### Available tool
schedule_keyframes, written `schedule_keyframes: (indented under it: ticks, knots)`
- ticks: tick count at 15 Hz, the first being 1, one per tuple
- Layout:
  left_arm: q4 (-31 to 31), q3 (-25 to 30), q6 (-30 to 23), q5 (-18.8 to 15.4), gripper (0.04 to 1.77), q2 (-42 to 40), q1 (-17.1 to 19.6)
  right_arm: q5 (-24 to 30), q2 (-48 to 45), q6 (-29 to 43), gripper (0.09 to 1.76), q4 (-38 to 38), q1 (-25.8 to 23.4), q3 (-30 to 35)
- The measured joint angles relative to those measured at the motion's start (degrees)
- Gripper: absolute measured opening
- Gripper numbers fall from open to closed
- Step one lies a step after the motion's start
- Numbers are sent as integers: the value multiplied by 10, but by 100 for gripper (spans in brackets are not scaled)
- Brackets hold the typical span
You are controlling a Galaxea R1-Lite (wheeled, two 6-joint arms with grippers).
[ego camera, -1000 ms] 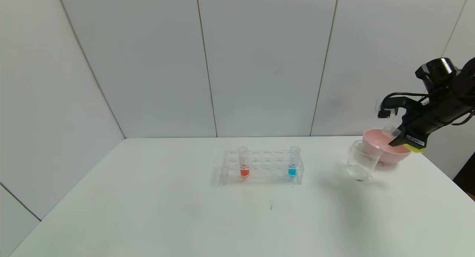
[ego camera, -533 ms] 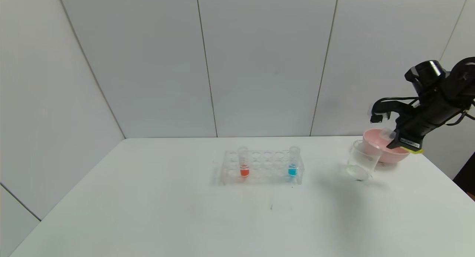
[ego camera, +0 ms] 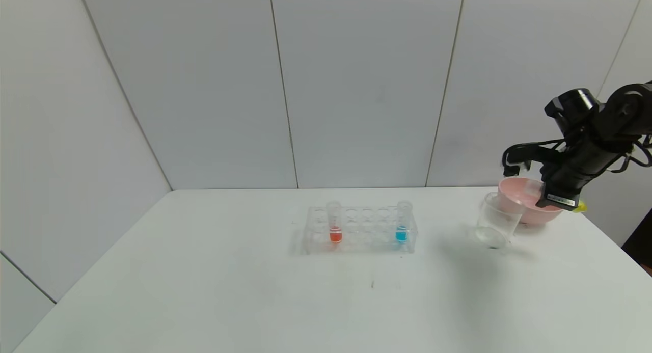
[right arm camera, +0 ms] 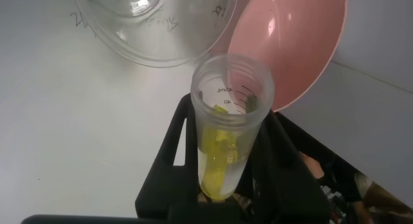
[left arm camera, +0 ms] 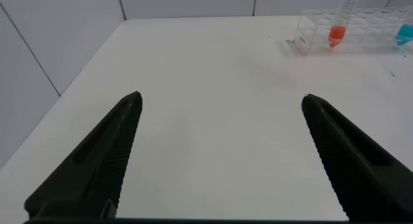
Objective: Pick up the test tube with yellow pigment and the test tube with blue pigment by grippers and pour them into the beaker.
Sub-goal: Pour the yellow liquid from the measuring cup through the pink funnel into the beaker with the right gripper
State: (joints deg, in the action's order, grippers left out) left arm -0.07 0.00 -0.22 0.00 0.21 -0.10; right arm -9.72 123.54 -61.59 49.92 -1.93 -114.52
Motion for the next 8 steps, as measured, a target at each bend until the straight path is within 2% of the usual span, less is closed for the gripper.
schedule_keyframes:
  ticks: [8]
  knots:
    - [0, 0, 0, 0, 176, 0, 0, -88, 10, -32, 53, -5, 16, 0]
